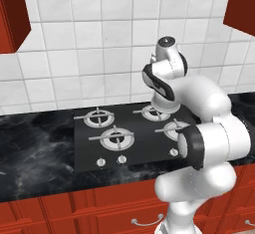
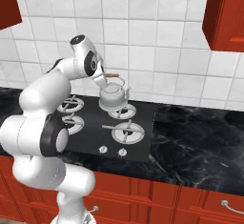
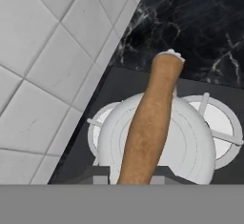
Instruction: The kettle is done boiling. Turn off the stove, then wait for 300 timesteps before moving the kettle to the dining table.
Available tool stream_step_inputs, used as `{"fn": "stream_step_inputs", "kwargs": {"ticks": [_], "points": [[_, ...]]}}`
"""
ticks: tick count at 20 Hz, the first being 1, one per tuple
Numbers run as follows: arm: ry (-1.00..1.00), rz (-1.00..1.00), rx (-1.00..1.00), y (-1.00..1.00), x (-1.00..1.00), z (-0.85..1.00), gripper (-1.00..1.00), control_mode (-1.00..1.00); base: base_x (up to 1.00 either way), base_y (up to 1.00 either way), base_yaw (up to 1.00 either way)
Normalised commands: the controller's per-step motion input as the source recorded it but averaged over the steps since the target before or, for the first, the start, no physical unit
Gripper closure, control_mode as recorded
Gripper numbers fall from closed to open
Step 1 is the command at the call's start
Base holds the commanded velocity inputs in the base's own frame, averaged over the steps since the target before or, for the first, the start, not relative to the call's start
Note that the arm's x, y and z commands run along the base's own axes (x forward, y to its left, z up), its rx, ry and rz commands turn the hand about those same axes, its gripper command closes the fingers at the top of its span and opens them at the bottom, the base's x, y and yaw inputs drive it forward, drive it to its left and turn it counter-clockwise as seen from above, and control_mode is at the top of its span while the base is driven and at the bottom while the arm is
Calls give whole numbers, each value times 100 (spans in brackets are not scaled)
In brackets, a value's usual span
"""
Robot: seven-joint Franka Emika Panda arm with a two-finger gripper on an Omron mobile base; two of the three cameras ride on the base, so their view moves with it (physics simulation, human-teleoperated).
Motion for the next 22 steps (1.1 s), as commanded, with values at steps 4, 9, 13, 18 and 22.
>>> {"fn": "stream_step_inputs", "kwargs": {"ticks": [4,9,13,18,22], "points": [[0,0,-2,0,-49,14,100,-100,0,0,0],[0,0,-2,0,-50,10,100,-100,0,0,0],[0,0,-2,-3,-40,13,100,-100,0,0,0],[-1,0,-1,-8,-43,11,100,-100,0,0,0],[0,0,0,-7,-40,16,100,-100,0,0,0]]}}
